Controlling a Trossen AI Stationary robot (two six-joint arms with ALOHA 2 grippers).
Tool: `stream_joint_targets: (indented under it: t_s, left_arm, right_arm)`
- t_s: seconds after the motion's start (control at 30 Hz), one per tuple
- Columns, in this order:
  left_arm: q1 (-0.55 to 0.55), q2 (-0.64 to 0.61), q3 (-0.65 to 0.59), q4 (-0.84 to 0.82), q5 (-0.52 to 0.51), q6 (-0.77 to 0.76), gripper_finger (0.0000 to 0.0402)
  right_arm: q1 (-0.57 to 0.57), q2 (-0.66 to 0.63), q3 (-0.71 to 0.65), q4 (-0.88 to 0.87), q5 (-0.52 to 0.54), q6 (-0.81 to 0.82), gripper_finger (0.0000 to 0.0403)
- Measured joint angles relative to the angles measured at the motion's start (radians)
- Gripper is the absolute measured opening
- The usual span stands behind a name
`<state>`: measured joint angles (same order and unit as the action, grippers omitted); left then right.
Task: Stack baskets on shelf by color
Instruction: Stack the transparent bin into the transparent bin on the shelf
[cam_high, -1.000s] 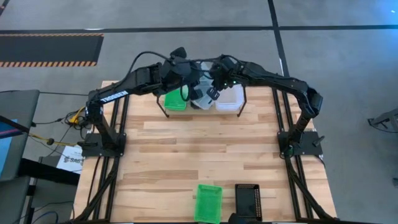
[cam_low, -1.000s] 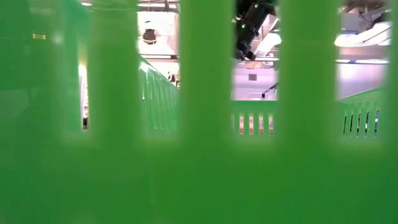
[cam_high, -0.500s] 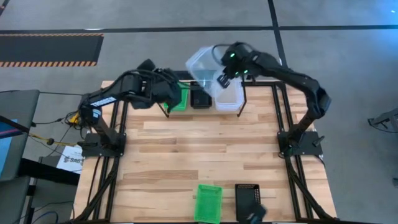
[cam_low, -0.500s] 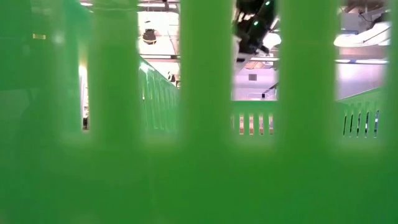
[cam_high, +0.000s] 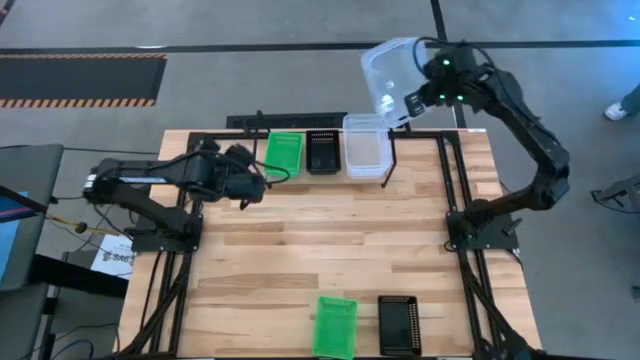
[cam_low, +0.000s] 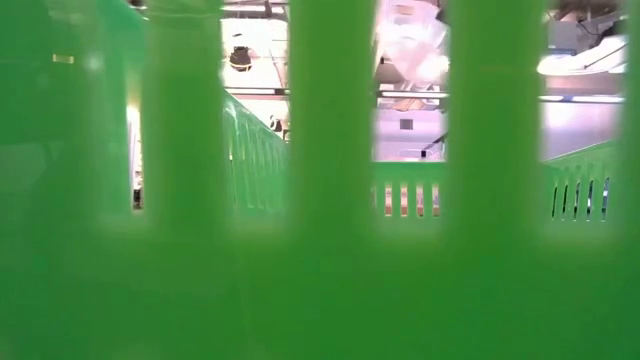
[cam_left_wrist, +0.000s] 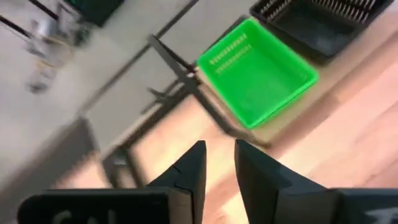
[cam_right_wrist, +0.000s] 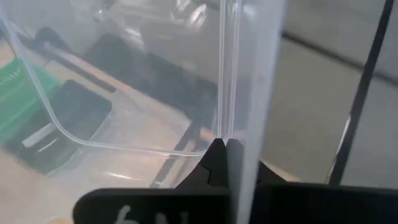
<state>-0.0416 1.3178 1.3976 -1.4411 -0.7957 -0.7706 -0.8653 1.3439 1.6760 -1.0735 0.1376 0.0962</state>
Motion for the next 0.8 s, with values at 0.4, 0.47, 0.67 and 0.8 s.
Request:
stream_joint_targets:
  t_s: [0.4,0.47,0.67,0.8]
  left_arm:
    - [-0.033,-0.265,-0.441,0.236,0.215,-0.194,0.001]
    - [-0.033,-0.273,-0.472,0.249,0.228,-0.197,0.0003]
    - [-0.033,-0.287,-0.504,0.321,0.233,-0.151,0.0004]
    - [-0.033,-0.287,-0.504,0.353,0.233,-0.107,0.0001]
  right_arm:
    - [0.195,-0.026,-0.249,-0.009,-0.061,0.437,0.0]
    - [0.221,0.004,-0.275,0.003,-0.063,0.499,0.0]
    - [0.246,0.108,-0.277,0.026,-0.142,0.621,0.0]
    - [0.234,0.181,-0.277,0.026,-0.225,0.641,0.0]
